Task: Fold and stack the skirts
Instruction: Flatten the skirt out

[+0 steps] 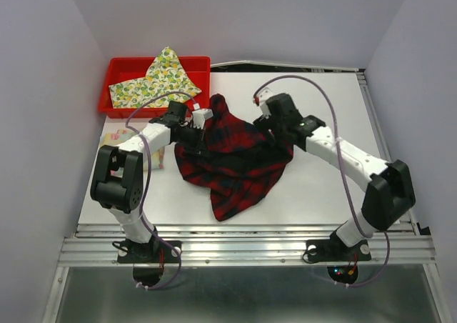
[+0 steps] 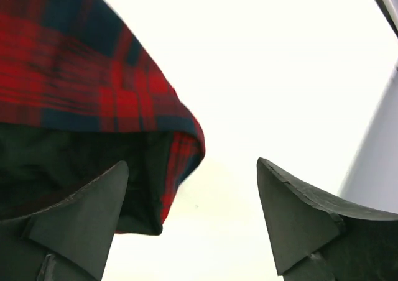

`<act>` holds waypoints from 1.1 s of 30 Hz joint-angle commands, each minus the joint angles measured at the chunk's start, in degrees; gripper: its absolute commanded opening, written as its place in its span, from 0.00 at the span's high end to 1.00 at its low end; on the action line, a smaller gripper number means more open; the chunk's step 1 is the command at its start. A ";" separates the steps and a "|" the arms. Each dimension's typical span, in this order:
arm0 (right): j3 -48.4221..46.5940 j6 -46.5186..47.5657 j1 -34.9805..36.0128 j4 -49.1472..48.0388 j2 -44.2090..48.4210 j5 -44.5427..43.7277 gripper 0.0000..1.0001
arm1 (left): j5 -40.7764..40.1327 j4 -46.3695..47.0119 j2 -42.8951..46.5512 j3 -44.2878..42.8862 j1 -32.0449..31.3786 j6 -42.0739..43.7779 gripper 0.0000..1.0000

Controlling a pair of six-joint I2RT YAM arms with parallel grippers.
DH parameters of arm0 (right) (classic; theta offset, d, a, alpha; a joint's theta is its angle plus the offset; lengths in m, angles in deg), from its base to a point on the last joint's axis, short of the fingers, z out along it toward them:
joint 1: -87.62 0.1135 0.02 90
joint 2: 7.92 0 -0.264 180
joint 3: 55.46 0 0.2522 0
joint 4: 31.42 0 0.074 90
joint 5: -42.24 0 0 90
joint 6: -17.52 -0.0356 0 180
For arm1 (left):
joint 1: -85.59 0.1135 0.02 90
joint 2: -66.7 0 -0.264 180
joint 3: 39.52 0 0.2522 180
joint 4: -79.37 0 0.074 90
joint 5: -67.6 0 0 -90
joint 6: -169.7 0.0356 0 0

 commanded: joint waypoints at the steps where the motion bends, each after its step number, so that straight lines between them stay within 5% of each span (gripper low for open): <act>1: -3.62 -2.83 -10.21 10.49 6.21 27.85 0.10 | 0.01 -1.39 -1.01 -2.13 0.37 3.95 1.00; 7: -5.55 0.51 -26.15 21.73 5.79 57.34 0.16 | -0.79 -2.27 -3.12 -3.71 0.81 4.74 1.00; 17: -5.28 12.26 -39.42 26.04 -7.62 83.64 0.36 | -0.70 -2.98 -4.26 -4.85 0.81 6.59 1.00; 33: -4.15 13.97 -40.76 21.14 -20.66 93.86 0.30 | -0.17 -2.36 -6.19 -5.03 0.81 6.15 1.00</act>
